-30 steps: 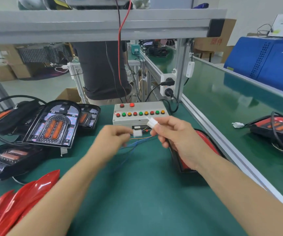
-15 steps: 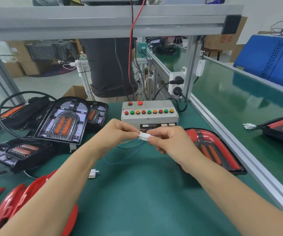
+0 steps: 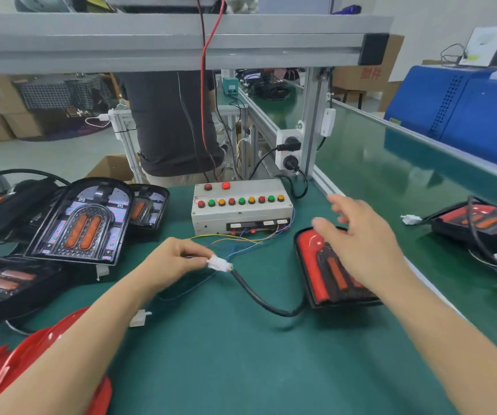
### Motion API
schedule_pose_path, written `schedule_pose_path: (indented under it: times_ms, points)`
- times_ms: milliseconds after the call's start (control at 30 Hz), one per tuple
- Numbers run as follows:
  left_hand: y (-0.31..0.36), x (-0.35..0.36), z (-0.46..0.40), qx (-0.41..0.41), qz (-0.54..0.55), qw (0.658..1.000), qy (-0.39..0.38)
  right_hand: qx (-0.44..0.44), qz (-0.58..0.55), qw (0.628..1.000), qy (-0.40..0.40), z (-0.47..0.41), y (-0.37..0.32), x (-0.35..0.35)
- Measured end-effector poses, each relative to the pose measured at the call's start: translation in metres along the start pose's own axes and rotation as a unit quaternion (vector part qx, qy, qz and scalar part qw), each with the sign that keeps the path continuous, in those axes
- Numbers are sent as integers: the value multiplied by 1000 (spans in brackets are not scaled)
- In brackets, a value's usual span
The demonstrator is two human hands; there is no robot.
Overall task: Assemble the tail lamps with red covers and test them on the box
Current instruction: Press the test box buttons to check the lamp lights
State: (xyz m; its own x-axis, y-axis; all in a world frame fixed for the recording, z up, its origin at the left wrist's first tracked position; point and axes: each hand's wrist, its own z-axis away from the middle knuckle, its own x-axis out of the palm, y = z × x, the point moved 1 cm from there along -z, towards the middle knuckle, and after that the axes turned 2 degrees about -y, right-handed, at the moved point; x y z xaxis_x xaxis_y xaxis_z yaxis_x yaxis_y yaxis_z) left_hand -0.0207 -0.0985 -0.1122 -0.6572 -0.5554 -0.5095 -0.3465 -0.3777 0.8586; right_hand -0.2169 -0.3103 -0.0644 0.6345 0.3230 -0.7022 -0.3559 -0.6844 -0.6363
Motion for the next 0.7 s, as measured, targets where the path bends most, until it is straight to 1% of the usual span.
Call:
schedule_pose_path:
  times_ms: [33, 67, 100, 133, 167, 200, 233, 267, 300, 333, 367, 400, 433, 467, 500, 567, 600, 667, 700]
  points:
    - [-6, -2, 0, 10, -72, 997, 6, 49, 38, 998, 6, 0, 18, -13]
    - [-11, -3, 0, 28, -160, 987, 11, 106, 74, 992, -14, 2, 36, -22]
    - [-12, -3, -1, 52, -254, 966, 20, 161, 91, 982, -46, 6, 51, -28]
    - [-11, -2, 0, 79, -342, 936, 31, 206, 78, 972, -81, 10, 63, -30]
    - [-9, -1, 0, 103, -404, 908, 38, 241, 31, 963, -114, 14, 70, -30]
    - [-8, 0, -1, 116, -434, 893, 36, 275, -57, 949, -143, 19, 74, -28]
    - [-6, 0, -3, 118, -442, 889, 26, 305, -160, 923, -173, 21, 74, -26]
    - [-4, 1, -6, 113, -435, 893, 13, 320, -250, 892, -199, 24, 73, -24]
    - [-1, 1, -8, 97, -406, 909, -1, 320, -315, 867, -216, 24, 72, -21]
    - [3, 0, -10, 74, -342, 937, -8, 317, -356, 851, -220, 25, 71, -17]
    - [8, -1, -11, 51, -254, 966, -8, 318, -387, 838, -214, 25, 72, -14]
    - [13, -2, -10, 35, -166, 986, 4, 323, -419, 823, -205, 25, 73, -11]
    - [18, -3, -11, 29, -108, 993, 26, 329, -452, 805, -196, 26, 74, -8]
    - [22, -4, -13, 28, -84, 994, 57, 333, -483, 788, -188, 27, 75, -5]
    - [24, -5, -16, 27, -89, 992, 89, 332, -509, 773, -183, 29, 77, -3]
    - [27, -6, -27, 16, -160, 977, 137, 315, -545, 757, -178, 32, 80, 0]
    - [27, -7, -32, 0, -219, 965, 141, 301, -550, 757, -180, 34, 80, 1]
    - [27, -4, -44, -26, -331, 934, 133, 275, -541, 773, -185, 38, 80, 1]
    - [26, -2, -49, -31, -371, 919, 134, 263, -533, 782, -188, 39, 79, 1]
